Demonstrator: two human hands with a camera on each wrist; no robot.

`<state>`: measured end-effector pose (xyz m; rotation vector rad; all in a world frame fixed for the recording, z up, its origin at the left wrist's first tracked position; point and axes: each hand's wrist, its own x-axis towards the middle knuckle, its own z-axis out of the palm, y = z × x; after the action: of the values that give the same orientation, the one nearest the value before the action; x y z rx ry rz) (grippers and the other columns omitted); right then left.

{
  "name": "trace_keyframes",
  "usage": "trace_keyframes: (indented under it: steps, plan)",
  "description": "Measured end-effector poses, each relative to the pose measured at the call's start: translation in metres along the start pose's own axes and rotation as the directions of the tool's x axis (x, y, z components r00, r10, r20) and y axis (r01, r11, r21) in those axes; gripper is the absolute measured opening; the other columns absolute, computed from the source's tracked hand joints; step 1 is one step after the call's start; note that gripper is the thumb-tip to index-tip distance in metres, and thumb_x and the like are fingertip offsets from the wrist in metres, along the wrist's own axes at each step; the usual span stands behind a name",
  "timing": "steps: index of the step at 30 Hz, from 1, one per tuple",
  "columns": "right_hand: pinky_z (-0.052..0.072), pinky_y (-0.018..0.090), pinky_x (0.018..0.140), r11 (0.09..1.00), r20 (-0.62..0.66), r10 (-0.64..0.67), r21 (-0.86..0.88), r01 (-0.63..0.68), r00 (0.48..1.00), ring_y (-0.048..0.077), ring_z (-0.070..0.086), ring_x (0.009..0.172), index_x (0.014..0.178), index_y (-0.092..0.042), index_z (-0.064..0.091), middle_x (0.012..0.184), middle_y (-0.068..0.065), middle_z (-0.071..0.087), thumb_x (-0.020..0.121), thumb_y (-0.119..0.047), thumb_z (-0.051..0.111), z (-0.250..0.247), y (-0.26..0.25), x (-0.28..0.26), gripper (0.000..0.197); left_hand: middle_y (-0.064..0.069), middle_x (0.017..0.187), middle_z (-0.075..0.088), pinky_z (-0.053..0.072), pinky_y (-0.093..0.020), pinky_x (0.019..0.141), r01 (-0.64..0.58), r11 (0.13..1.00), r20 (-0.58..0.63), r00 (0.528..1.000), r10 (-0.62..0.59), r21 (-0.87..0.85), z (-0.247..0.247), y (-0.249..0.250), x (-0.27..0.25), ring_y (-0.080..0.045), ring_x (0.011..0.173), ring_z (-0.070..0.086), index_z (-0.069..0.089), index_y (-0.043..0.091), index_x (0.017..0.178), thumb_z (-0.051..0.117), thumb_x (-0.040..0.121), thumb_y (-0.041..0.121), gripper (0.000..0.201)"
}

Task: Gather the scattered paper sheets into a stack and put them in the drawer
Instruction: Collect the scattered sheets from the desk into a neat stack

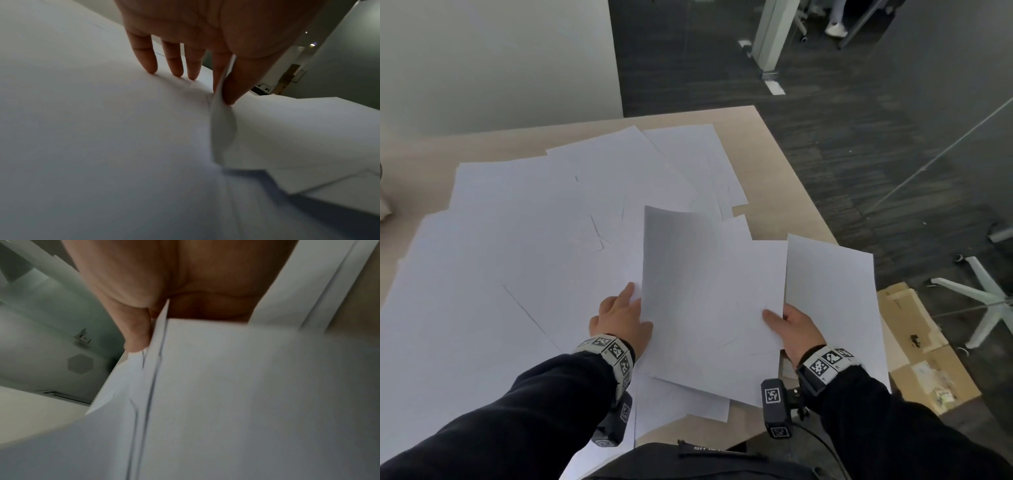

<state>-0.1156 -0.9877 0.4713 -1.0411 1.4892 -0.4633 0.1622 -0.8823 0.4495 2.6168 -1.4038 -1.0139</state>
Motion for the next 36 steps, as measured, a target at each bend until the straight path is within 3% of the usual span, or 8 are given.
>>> trace_keyframes:
  steps: [3, 7, 11, 16, 20, 23, 28, 36]
  plan:
    - [0.057, 0.043, 0.08, 0.991, -0.021, 0.097, -0.093, -0.099, 0.995, 0.029, 0.068, 0.085, 0.098, -0.015, 0.069, 0.102, 0.02, 0.071, 0.094, -0.035, 0.058, -0.008, 0.001, 0.01, 0.023, 0.019, 0.162, 0.003, 0.026, -0.043, 0.112, -0.056, 0.998, -0.017, 0.998, 0.057, 0.031, 0.002, -0.007, -0.002, -0.018, 0.145, 0.012, 0.045, 0.032, 0.132, 0.043, 0.09, 0.03, 0.042]
    - [0.054, 0.049, 0.09, 0.972, -0.021, 0.221, -0.075, -0.222, 0.975, 0.03, 0.066, 0.097, 0.11, -0.023, 0.065, 0.105, 0.005, 0.07, 0.089, -0.048, 0.059, -0.015, -0.005, 0.024, 0.033, 0.022, 0.161, 0.003, 0.024, -0.044, 0.112, -0.088, 0.994, -0.017, 0.996, 0.089, 0.057, 0.002, -0.011, -0.002, -0.015, 0.144, 0.013, 0.044, 0.036, 0.131, 0.041, 0.091, 0.028, 0.041]
    - [0.053, 0.049, 0.079, 0.973, -0.013, 0.207, -0.097, -0.207, 0.978, 0.032, 0.063, 0.078, 0.098, -0.008, 0.066, 0.087, 0.016, 0.067, 0.088, -0.035, 0.065, -0.015, -0.015, 0.038, 0.029, 0.025, 0.16, 0.005, 0.024, -0.042, 0.112, -0.073, 0.996, -0.029, 0.997, 0.074, 0.051, 0.0, -0.01, -0.003, -0.014, 0.144, 0.014, 0.042, 0.033, 0.138, 0.043, 0.09, 0.024, 0.049]
    - [0.055, 0.055, 0.086, 0.969, -0.025, 0.113, -0.217, -0.115, 0.993, 0.036, 0.07, 0.088, 0.084, -0.016, 0.068, 0.091, 0.012, 0.073, 0.074, -0.035, 0.07, -0.013, -0.024, 0.069, 0.022, 0.023, 0.161, 0.006, 0.024, -0.041, 0.112, -0.015, 1.0, -0.015, 1.0, 0.015, 0.004, -0.001, -0.006, -0.003, -0.014, 0.145, 0.012, 0.048, 0.029, 0.13, 0.045, 0.088, 0.022, 0.042]
    - [0.054, 0.04, 0.088, 0.955, 0.015, 0.052, -0.294, -0.045, 0.999, 0.031, 0.067, 0.089, 0.077, -0.019, 0.064, 0.091, 0.008, 0.07, 0.086, -0.023, 0.066, -0.007, -0.042, 0.08, 0.01, 0.021, 0.161, 0.005, 0.021, -0.043, 0.115, 0.063, 0.995, -0.028, 0.997, -0.066, -0.075, 0.003, 0.002, -0.006, -0.014, 0.147, 0.009, 0.035, 0.029, 0.145, 0.047, 0.089, 0.024, 0.057]
    - [0.051, 0.034, 0.081, 0.929, 0.065, 0.019, -0.369, 0.007, 0.998, 0.03, 0.064, 0.088, 0.084, -0.017, 0.063, 0.092, 0.007, 0.066, 0.09, -0.02, 0.061, -0.01, -0.05, 0.088, 0.007, 0.023, 0.161, 0.008, 0.021, -0.045, 0.115, 0.12, 0.981, -0.034, 0.991, -0.127, -0.152, 0.005, 0.009, -0.005, -0.013, 0.147, 0.009, 0.032, 0.031, 0.148, 0.049, 0.09, 0.026, 0.061]
    - [0.056, 0.049, 0.085, 0.916, 0.158, 0.048, -0.401, 0.02, 0.986, 0.033, 0.067, 0.09, 0.084, -0.022, 0.065, 0.093, 0.006, 0.07, 0.09, -0.016, 0.06, -0.02, -0.066, 0.105, 0.01, 0.024, 0.158, 0.018, 0.02, -0.043, 0.115, 0.164, 0.955, -0.077, 0.979, -0.188, -0.248, 0.007, 0.016, -0.002, -0.011, 0.145, 0.013, 0.025, 0.034, 0.152, 0.047, 0.087, 0.017, 0.07]
    - [0.057, 0.05, 0.082, 0.96, 0.186, 0.061, -0.282, -0.006, 0.981, 0.034, 0.069, 0.091, 0.092, -0.011, 0.069, 0.099, 0.016, 0.073, 0.09, -0.028, 0.065, -0.026, -0.09, 0.126, 0.018, 0.026, 0.158, 0.018, 0.018, -0.04, 0.116, 0.116, 0.987, -0.117, 0.985, -0.129, -0.114, 0.015, 0.024, 0.001, -0.008, 0.146, 0.012, 0.029, 0.035, 0.15, 0.045, 0.087, 0.015, 0.068]
